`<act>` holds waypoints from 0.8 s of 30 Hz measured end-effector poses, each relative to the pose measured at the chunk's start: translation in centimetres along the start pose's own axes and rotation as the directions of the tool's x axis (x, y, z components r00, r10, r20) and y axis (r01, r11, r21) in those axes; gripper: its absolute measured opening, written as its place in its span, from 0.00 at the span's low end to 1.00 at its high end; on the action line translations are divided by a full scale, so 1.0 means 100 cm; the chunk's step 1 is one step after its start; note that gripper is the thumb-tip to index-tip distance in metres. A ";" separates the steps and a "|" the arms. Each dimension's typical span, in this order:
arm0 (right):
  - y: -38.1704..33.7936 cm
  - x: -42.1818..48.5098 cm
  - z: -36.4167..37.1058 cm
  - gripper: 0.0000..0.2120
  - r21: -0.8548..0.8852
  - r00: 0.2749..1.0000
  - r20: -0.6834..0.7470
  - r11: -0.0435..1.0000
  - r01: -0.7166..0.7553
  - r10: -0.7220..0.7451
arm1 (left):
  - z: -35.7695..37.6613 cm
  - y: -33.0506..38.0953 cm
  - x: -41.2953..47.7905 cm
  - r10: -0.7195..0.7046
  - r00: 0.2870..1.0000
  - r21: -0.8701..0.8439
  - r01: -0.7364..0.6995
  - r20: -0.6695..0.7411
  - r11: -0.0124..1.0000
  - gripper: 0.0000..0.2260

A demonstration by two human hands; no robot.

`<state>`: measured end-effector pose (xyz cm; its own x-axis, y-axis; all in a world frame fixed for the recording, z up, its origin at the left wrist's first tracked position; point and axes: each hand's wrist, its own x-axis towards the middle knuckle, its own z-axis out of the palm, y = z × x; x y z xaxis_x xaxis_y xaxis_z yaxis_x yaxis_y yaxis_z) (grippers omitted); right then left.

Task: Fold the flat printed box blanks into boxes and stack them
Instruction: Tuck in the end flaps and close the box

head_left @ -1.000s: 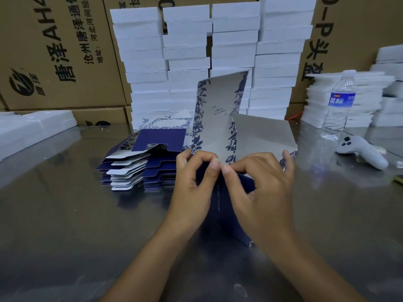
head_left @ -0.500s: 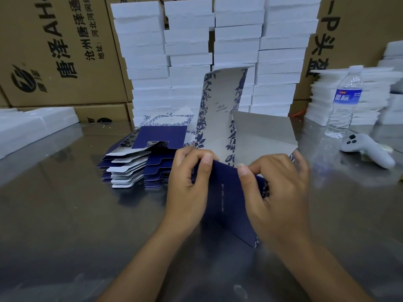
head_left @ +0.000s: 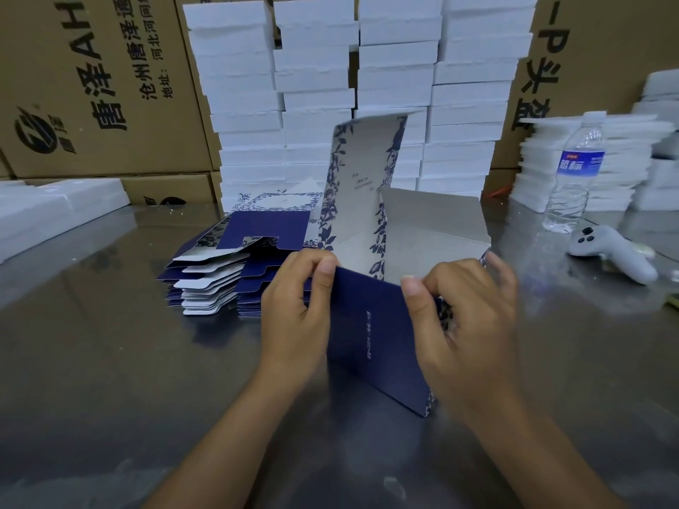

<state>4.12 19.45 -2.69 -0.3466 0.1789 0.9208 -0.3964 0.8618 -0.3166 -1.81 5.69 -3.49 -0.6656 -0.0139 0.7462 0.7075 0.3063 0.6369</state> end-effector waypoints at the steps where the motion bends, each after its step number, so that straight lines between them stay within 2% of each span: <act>1: 0.000 0.000 0.000 0.16 0.002 1.000 0.001 1.000 0.005 -0.005 | -0.001 -0.001 0.000 0.014 1.000 0.029 -0.014 -0.001 0.999 0.10; 5: -0.002 0.002 0.000 0.15 0.006 0.998 -0.032 0.998 0.054 -0.054 | -0.002 -0.002 0.003 0.048 0.999 0.066 -0.047 -0.008 0.997 0.10; 9: -0.002 0.002 -0.001 0.16 -0.015 0.993 -0.084 0.997 0.080 -0.081 | -0.002 -0.005 0.002 0.030 0.999 0.044 -0.030 -0.013 0.999 0.12; 13: -0.002 0.003 -0.001 0.15 -0.019 0.994 -0.076 0.996 0.082 -0.083 | -0.002 -0.004 0.001 0.016 0.998 0.009 -0.015 -0.053 1.000 0.11; 19: -0.003 0.002 -0.001 0.14 0.019 0.991 -0.083 0.994 0.103 -0.101 | -0.009 -0.007 0.005 0.145 0.989 0.160 -0.138 -0.032 0.977 0.12; 24: -0.003 0.000 -0.001 0.17 0.034 0.989 -0.089 0.992 0.123 -0.120 | -0.009 -0.007 0.005 0.131 0.991 0.139 -0.127 -0.026 0.982 0.14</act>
<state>4.32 19.25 -2.59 -0.2194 0.1159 0.9687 -0.4650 0.8604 -0.2083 -2.44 4.67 -3.36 -0.5605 0.0020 0.8282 0.7461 0.4353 0.5039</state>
